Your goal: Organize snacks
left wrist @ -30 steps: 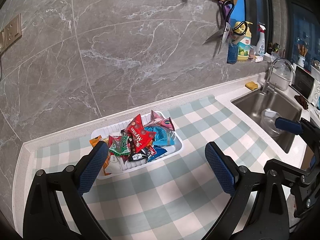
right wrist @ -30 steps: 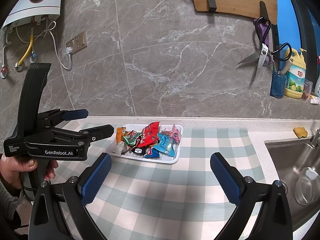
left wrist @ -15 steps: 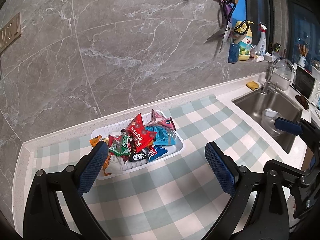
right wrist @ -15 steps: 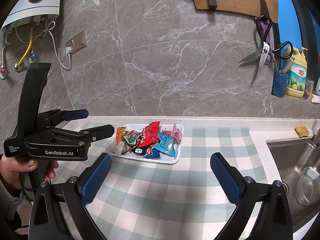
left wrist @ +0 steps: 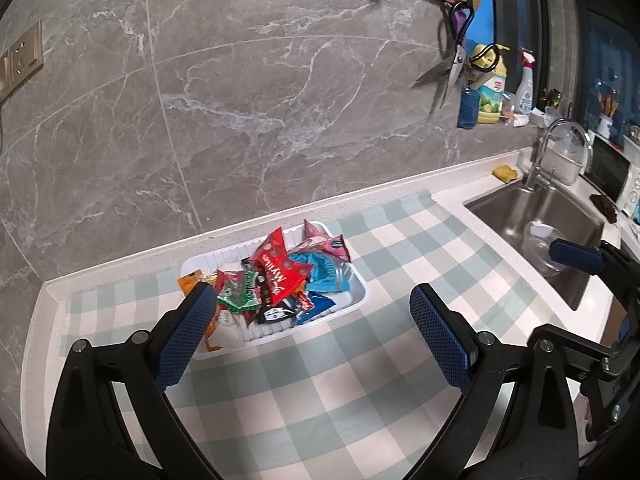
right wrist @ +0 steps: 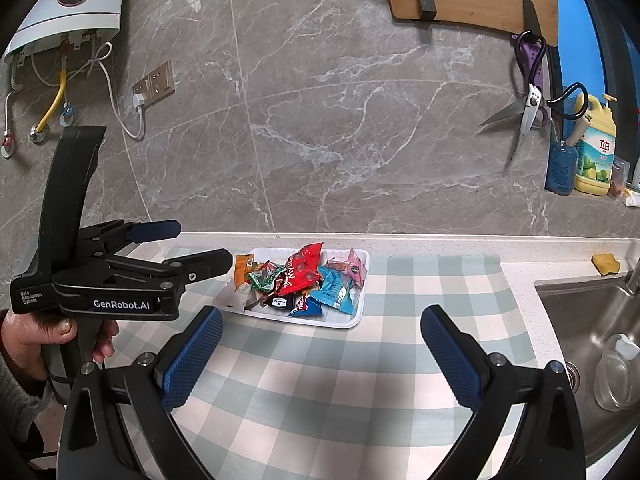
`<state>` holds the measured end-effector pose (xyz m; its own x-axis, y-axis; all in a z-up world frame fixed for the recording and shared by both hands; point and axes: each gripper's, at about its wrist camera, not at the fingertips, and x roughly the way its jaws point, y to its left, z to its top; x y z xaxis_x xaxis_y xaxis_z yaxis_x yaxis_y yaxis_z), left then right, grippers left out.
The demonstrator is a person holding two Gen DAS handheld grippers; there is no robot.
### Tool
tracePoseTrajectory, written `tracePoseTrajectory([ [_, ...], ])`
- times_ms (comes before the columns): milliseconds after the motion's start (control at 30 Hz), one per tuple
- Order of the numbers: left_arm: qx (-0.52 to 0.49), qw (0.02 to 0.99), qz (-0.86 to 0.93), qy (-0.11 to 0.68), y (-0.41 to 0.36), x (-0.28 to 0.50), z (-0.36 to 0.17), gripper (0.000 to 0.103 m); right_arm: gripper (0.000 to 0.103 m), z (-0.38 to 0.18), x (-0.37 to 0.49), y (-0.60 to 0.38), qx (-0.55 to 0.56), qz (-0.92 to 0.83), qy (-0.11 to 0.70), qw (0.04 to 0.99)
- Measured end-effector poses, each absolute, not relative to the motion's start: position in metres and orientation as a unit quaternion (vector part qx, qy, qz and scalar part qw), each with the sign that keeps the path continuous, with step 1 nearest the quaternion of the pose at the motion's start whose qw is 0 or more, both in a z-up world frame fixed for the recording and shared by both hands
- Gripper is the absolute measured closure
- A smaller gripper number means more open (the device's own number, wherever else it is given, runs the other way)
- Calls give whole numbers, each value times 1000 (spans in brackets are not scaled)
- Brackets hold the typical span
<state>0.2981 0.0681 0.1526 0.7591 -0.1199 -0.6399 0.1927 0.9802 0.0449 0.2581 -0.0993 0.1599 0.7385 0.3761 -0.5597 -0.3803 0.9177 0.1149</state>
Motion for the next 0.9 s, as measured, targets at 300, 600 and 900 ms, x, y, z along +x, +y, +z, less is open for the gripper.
tracePoseTrajectory([
  [300,146,946,14,289,53,287,153,5,2,159,260,-95,0,205,301,931],
  [600,173,947,15,270,44,274,147,5,2,155,250,-94,9,203,304,931],
  [900,144,946,-3,292,44,273,140,5,1,150,247,-98,22,199,311,929],
])
